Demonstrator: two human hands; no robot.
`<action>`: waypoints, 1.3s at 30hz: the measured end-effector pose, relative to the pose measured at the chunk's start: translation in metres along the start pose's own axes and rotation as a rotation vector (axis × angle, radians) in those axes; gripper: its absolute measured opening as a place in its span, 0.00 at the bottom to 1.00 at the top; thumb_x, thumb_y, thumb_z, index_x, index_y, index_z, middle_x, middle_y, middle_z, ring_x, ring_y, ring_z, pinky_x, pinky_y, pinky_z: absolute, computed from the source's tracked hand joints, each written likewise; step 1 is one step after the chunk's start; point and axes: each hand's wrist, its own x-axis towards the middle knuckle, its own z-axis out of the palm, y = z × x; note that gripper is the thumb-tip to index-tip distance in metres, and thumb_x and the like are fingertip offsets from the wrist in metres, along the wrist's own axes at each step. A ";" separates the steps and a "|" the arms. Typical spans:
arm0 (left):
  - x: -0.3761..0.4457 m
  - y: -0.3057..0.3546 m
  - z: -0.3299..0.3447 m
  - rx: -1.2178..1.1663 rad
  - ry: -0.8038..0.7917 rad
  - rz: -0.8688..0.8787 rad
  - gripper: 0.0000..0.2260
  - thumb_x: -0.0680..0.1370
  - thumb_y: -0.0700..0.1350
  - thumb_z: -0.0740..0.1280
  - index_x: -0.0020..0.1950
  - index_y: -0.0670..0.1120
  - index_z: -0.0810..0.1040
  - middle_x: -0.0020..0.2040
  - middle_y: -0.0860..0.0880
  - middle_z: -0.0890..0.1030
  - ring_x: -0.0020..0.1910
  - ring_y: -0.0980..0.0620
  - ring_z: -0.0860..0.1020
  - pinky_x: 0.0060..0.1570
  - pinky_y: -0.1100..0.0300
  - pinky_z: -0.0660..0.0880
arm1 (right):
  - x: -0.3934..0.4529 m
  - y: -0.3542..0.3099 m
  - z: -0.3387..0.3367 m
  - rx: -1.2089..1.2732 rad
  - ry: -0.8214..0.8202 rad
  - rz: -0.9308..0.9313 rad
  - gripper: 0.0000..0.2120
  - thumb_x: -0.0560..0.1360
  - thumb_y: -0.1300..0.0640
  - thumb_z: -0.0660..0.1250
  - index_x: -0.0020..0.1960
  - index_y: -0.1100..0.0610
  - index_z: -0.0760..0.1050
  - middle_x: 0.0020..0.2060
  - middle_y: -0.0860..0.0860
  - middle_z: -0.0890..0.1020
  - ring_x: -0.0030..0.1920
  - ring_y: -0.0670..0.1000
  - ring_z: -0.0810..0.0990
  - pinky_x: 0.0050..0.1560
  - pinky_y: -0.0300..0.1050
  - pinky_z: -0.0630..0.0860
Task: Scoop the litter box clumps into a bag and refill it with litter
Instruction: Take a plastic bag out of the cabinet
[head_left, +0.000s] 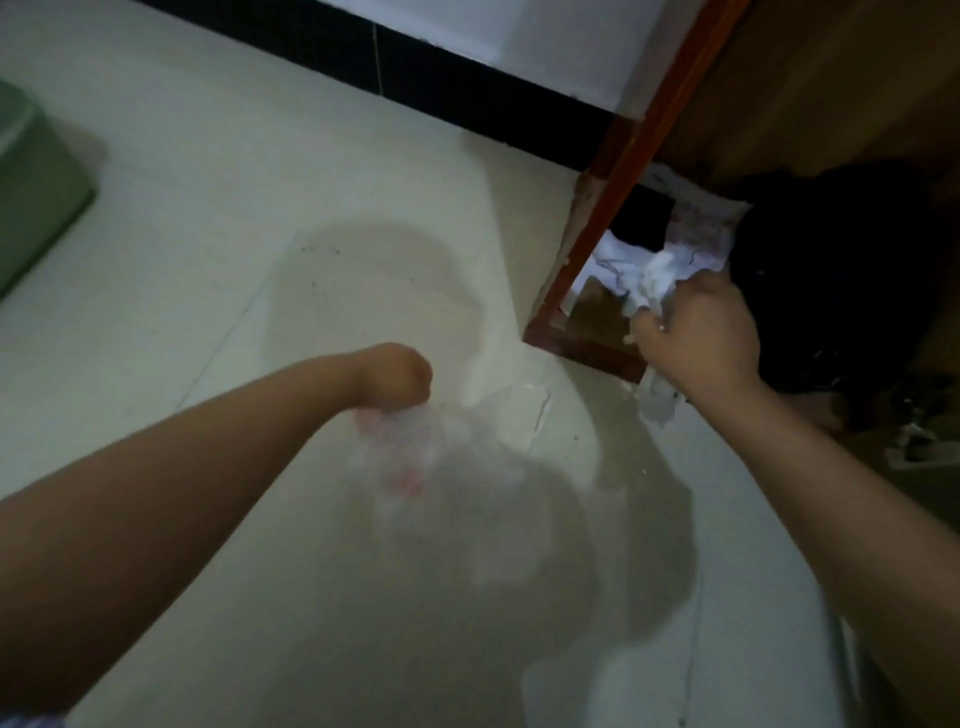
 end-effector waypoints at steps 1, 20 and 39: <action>0.001 -0.005 0.000 -0.088 0.036 0.027 0.10 0.79 0.38 0.57 0.48 0.37 0.78 0.57 0.36 0.78 0.58 0.41 0.75 0.56 0.56 0.69 | -0.011 -0.011 -0.001 0.018 -0.017 -0.031 0.28 0.65 0.47 0.50 0.37 0.71 0.75 0.40 0.68 0.76 0.43 0.64 0.76 0.36 0.46 0.63; -0.186 -0.277 0.022 -0.296 1.032 0.016 0.18 0.65 0.48 0.53 0.36 0.39 0.78 0.30 0.48 0.75 0.31 0.51 0.71 0.35 0.61 0.65 | -0.036 -0.357 0.036 0.115 -0.298 -0.950 0.29 0.49 0.75 0.73 0.51 0.67 0.77 0.42 0.64 0.79 0.31 0.60 0.80 0.21 0.46 0.76; -0.300 -0.424 0.056 -0.269 0.841 -0.756 0.13 0.81 0.44 0.55 0.62 0.41 0.69 0.58 0.42 0.73 0.52 0.42 0.75 0.47 0.55 0.71 | -0.020 -0.593 0.104 0.117 -0.545 -0.763 0.24 0.78 0.66 0.56 0.73 0.57 0.58 0.70 0.57 0.67 0.68 0.56 0.68 0.64 0.42 0.63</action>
